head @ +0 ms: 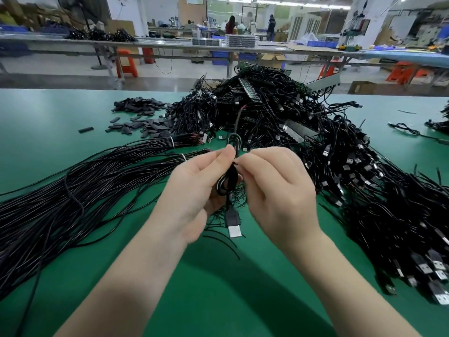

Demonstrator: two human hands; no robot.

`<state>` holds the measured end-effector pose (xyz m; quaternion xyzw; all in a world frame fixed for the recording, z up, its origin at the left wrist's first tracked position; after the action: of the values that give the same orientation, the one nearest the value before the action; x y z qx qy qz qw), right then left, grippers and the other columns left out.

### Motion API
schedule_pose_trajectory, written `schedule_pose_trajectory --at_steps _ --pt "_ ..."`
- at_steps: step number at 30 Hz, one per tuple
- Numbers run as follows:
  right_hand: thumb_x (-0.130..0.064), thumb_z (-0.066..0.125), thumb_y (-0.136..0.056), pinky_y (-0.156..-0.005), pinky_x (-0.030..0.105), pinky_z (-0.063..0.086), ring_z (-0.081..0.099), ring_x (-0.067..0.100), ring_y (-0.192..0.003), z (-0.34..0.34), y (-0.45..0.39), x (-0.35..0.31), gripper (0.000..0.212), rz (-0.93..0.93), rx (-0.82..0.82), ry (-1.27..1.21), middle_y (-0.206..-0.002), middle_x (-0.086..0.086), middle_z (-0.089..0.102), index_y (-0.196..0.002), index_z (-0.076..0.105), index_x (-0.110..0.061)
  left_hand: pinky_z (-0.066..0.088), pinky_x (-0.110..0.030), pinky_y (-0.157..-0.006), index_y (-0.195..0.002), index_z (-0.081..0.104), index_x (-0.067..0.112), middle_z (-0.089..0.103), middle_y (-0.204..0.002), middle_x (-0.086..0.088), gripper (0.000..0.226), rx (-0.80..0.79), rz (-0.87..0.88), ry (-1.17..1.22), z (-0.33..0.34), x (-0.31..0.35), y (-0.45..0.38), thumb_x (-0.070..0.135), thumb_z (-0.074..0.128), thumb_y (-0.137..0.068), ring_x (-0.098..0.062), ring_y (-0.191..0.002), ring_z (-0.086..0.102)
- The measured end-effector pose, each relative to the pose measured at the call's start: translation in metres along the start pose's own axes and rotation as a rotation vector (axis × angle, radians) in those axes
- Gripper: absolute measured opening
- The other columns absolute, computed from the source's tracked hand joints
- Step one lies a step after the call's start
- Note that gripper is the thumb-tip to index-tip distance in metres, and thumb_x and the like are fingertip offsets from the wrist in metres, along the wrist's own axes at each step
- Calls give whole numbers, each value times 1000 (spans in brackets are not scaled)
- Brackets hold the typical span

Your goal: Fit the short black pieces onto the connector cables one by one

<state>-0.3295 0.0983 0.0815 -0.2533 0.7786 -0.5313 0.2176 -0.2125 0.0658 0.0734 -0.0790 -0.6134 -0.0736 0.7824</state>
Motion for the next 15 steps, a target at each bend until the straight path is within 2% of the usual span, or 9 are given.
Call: schedule_pose_trajectory --at_steps 2,5,7,9,12,15 --pt "6 67 -85 -74 34 49 62 32 -73 0 -1 8 5 -16 -23 8 -82 15 67 -87 72 5 51 -19 -56 -79 77 20 70 -74 4 34 19 -37 31 0 -3 -1 49 71 -63 -6 -66 64" --pt "-2 69 -85 -74 34 51 65 28 -77 1 -1 15 8 128 -44 -86 -85 11 69 -91 74 0 56 -22 -65 -85 77 16 71 -86 -4 35 34 39 49 -3 -1 -3 48 68 -71 -11 -77 65" --pt "-3 69 -85 -74 30 51 64 21 -79 2 -1 16 10 199 -58 -148 -86 8 68 -92 76 -4 55 -22 -73 -93 78 19 73 -97 -1 36 -50 89 15 -4 2 -3 48 71 -72 -10 -87 66" --pt "-4 69 -84 -76 23 50 62 13 -82 2 -2 18 11 269 -67 -229 -87 5 67 -92 76 -6 52 -20 -76 -98 78 26 74 -99 4 35 -124 105 -17 -7 4 -3 45 75 -69 -7 -89 66" --pt "-7 70 -84 -84 22 51 64 6 -91 0 -4 21 10 347 -113 -367 -94 -2 68 -93 76 -10 52 -14 -70 -99 78 28 75 -94 8 30 -179 78 -17 -10 6 -4 41 73 -72 -1 -83 68" --pt "-9 73 -82 -84 26 53 67 6 -92 -2 -7 25 13 417 -157 -502 -94 -8 71 -93 75 -17 55 -17 -65 -94 79 22 76 -88 3 22 -208 46 46 -11 6 -5 32 68 -78 -4 -76 71"
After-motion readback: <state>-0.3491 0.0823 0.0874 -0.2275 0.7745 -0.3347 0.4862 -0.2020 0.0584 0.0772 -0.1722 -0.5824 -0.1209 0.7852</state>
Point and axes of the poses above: each hand's wrist, its own y-axis away from the middle knuckle, its own z-axis out of the palm, x = y × z, the point moved 3 cm from there along -y, towards the middle knuckle
